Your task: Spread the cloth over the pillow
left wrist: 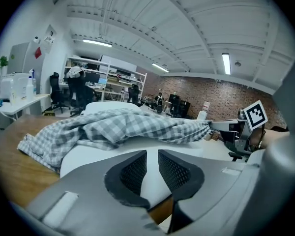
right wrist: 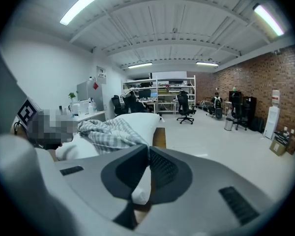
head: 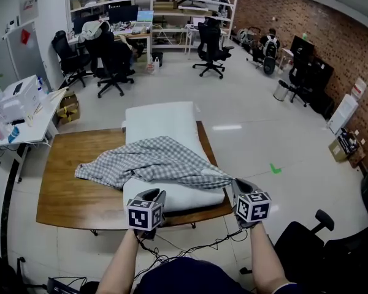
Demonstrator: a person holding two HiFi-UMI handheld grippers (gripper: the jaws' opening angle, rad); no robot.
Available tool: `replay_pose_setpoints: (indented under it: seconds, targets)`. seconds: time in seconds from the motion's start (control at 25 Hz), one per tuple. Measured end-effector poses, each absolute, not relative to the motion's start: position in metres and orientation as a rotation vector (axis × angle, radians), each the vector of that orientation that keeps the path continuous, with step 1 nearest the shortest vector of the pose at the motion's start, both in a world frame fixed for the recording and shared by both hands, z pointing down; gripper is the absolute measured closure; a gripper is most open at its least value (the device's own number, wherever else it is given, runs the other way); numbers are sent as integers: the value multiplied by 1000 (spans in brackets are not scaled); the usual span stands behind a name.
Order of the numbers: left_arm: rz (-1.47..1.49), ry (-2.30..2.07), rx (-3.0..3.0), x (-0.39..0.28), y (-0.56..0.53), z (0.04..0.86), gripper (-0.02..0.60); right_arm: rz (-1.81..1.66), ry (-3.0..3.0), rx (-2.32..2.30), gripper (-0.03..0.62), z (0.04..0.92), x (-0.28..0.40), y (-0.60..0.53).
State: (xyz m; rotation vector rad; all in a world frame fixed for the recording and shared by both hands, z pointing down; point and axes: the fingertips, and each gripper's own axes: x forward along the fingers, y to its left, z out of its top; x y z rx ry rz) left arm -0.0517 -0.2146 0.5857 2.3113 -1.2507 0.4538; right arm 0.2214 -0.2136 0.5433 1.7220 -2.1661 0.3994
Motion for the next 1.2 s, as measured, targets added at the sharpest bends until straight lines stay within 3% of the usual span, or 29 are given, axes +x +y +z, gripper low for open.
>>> replay_pose_setpoints:
  seconds: [0.08,0.28,0.44,0.64,0.68,0.76,0.8,1.2]
  targets:
    - [484,-1248,2332,-39,-220,588,468,400,-2165,1721,566,542,221,-211]
    - [508,-1286,2332,-21,-237,592,442,396,-2168,1713,566,538,220,-210]
    - [511,-1352,2304,-22,-257,594,363,402,-2165,1695,566,538,218,-210]
    - [512,-1381,2326,-14,-279,586,351,419,-2160,1674,566,540,217,-206]
    - [525,-1379,2335,-13,-281,585,365,418,-2162,1671,566,540,216,-206]
    - [522,-1362,2347,-13,-280,582,524,415,-2166,1665,566,538,215,-207]
    - [502,-1347,2350,-13,-277,580,550,414,-2166,1666,566,538,215,-207]
    - [328,-1467,2410,-57,-221,528,575,425,-2214,1633,566,538,197,-217]
